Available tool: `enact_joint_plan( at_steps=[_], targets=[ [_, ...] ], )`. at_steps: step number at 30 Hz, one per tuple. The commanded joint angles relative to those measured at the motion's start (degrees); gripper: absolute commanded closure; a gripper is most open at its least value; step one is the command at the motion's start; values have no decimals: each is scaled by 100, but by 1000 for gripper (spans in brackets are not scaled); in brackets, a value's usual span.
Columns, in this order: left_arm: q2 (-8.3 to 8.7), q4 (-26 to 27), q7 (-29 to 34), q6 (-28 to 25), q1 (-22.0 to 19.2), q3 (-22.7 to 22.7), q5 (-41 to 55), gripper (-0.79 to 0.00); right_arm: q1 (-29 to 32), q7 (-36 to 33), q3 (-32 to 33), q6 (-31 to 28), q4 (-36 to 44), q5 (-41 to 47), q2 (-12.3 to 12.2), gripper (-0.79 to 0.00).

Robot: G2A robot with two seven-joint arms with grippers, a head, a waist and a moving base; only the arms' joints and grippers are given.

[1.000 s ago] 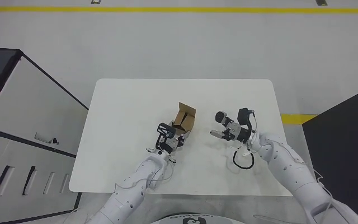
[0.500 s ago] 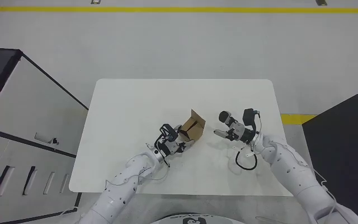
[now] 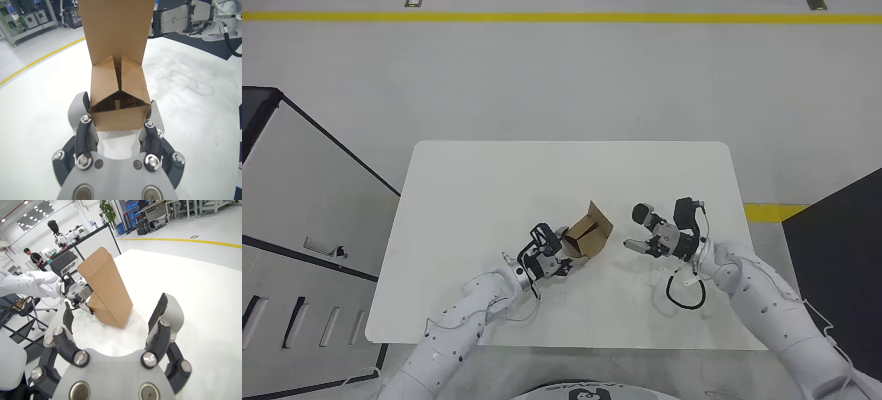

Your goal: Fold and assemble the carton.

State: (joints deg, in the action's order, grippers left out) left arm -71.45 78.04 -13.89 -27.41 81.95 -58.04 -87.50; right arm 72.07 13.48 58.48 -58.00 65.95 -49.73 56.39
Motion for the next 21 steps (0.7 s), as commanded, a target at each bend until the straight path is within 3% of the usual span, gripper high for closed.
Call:
enact_joint_plan(
  at_steps=[1,7,11,12,13,14,21],
  targets=[
    [32,-13,-75,-246,-41,-1,-154,0,26,-90,-22,0,68,135,-98,-785],
    [92,-154,-285,-1006,-170,91,-334,0,49,-330,-108,0,179,663,-353,-785],
    [109,-293,-372,-1197,-257,129,-345,0,39,-472,-215,0,243,1021,-479,-785],
    [108,-310,-375,-1202,-273,152,-358,-148,36,-501,-249,0,262,1119,-504,-785],
    [107,-336,-375,-1182,-281,168,-354,-394,35,-507,-257,0,259,1155,-512,-785],
    [102,-350,-355,-1093,-281,173,-330,-785,35,-507,-257,0,259,1155,-512,-785],
    [97,-343,-350,-1047,-280,197,-316,-785,44,-513,-264,6,280,1161,-509,-785]
  ],
)
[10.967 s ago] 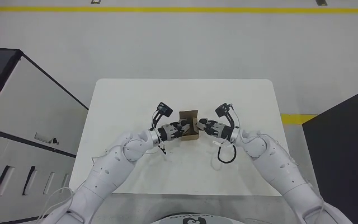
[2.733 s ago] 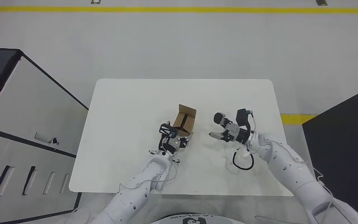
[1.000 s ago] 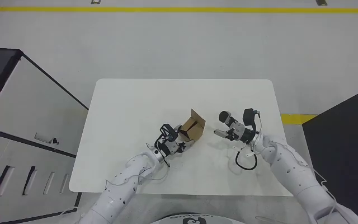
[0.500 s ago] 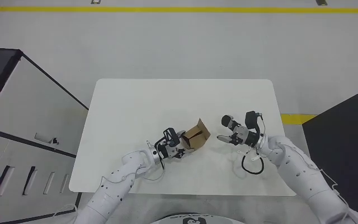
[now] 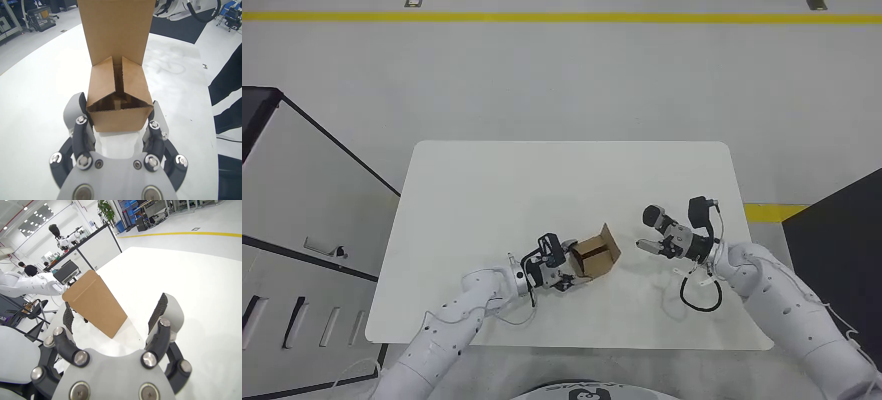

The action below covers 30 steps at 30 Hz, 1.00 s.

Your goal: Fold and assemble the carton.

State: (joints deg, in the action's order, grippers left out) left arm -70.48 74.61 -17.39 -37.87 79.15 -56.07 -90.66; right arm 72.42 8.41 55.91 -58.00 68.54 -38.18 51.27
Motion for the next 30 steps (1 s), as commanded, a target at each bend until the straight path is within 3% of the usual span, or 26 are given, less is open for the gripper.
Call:
enact_joint_plan(
  at_steps=[1,12,14,16,17,18,22,28,30],
  targets=[
    [0,0,-1,-1,0,0,-1,-785,29,-36,-21,13,60,23,9,-785],
    [60,225,-101,184,174,-98,36,-785,78,-677,16,0,163,517,15,-779],
    [79,272,-153,256,229,-136,17,-785,96,-801,32,0,232,722,-1,-619],
    [89,306,-218,318,268,-150,4,-785,100,-806,43,0,245,753,-4,-385],
    [89,306,-218,318,268,-150,4,-785,100,-806,43,0,245,753,-4,-385],
    [89,306,-218,318,268,-150,4,-785,100,-806,43,0,245,753,-4,0],
    [89,306,-218,318,268,-150,4,-785,128,-924,16,128,326,823,8,0],
    [89,306,-218,318,268,-150,4,-785,-1,-2024,26,446,503,1640,-32,-22],
    [89,306,-218,318,268,-150,4,-785,-63,-2481,27,643,619,2004,-51,-262]
  ],
)
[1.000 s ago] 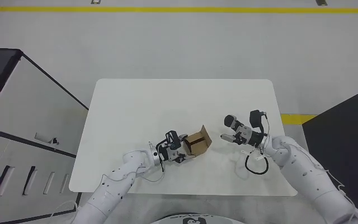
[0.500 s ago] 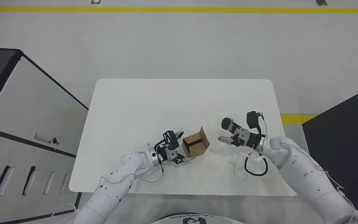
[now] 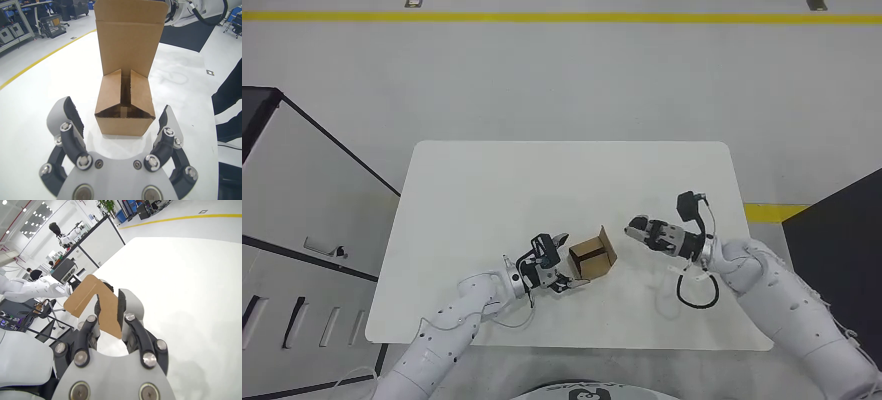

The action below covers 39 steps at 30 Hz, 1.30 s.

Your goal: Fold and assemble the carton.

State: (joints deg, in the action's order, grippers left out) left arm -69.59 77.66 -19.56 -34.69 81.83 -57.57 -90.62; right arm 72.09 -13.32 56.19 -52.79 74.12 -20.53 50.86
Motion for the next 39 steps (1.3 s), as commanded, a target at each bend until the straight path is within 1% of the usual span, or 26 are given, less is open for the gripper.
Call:
enact_joint_plan(
  at_steps=[1,2,3,4,5,6,12,13,19,22,24,30,33,39],
  targets=[
    [0,0,0,0,0,0,0,-785,-43,-588,-25,260,107,475,-18,-336],
    [0,0,0,0,0,0,0,-785,-92,-867,-31,376,189,667,-28,-548],
    [0,0,0,0,0,0,0,-785,-109,-1092,-39,490,250,890,-35,-711],
    [0,0,0,0,0,0,0,-785,-119,-1387,-66,604,313,1130,-44,-785],
    [0,0,0,0,0,0,0,-785,-157,-1668,-61,702,383,1364,-58,-785],
    [0,0,0,0,0,0,0,-785,-179,-1642,25,774,394,1544,-68,-785],
    [0,0,0,0,0,0,0,-785,-179,-1642,25,774,394,1544,-68,-785],
    [-1,2,13,12,5,3,6,-785,-153,-1706,-12,874,406,1579,-63,-785],
    [9,3,82,-82,-13,33,140,-785,-258,-2276,49,1144,466,2108,-71,-785],
    [13,-43,18,-128,-19,67,169,-785,-284,-2631,41,1349,414,2570,-68,-785],
    [17,-79,22,-94,-42,82,127,-785,-310,-2804,39,1372,402,2881,-59,-785],
    [17,-73,26,-55,-43,82,114,-785,-310,-2804,39,1372,402,2881,-59,-785],
    [14,-54,56,-10,-21,134,103,-785,-291,-2856,-14,1604,492,2910,-37,-785],
    [-7,-387,-328,-62,-113,280,138,-785,-369,-3106,-22,1836,481,3118,-5,-785]
  ],
)
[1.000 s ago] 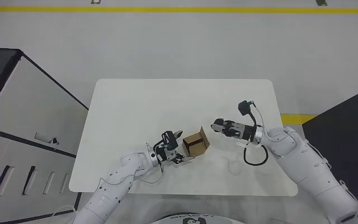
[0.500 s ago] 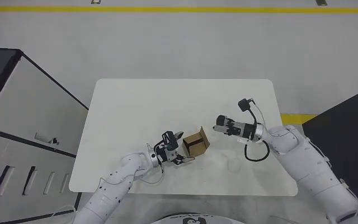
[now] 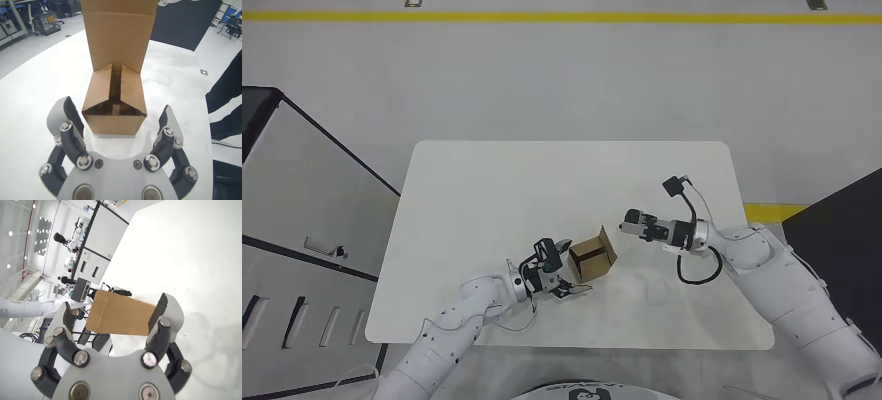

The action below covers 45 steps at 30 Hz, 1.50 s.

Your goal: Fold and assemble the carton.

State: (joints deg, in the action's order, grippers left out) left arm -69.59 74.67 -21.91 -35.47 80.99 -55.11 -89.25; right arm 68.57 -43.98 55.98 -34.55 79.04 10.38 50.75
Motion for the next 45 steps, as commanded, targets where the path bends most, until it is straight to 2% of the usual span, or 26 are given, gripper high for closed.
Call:
enact_joint_plan(
  at_steps=[1,6,13,21,26,37,45],
  targets=[
    [-17,-144,-201,11,-50,69,18,-785,-35,-72,-2,25,-18,34,12,-785],
    [-61,-461,-416,146,-243,189,14,-785,-75,-207,-32,-13,-56,218,46,-785],
    [-61,-461,-416,146,-243,189,14,-785,-75,-207,-32,-13,-56,218,46,-785],
    [-76,-36,384,41,-334,289,118,-785,-75,-207,-32,-13,-56,218,46,-785],
    [-103,-3,587,-1,-405,359,307,-785,-75,-207,-32,-13,-56,218,46,-785],
    [-120,-100,494,146,-406,400,396,-785,-65,-189,-33,2,-51,215,47,-785],
    [-86,-87,401,224,-277,378,382,-785,58,-157,80,280,146,29,39,-785]
  ],
)
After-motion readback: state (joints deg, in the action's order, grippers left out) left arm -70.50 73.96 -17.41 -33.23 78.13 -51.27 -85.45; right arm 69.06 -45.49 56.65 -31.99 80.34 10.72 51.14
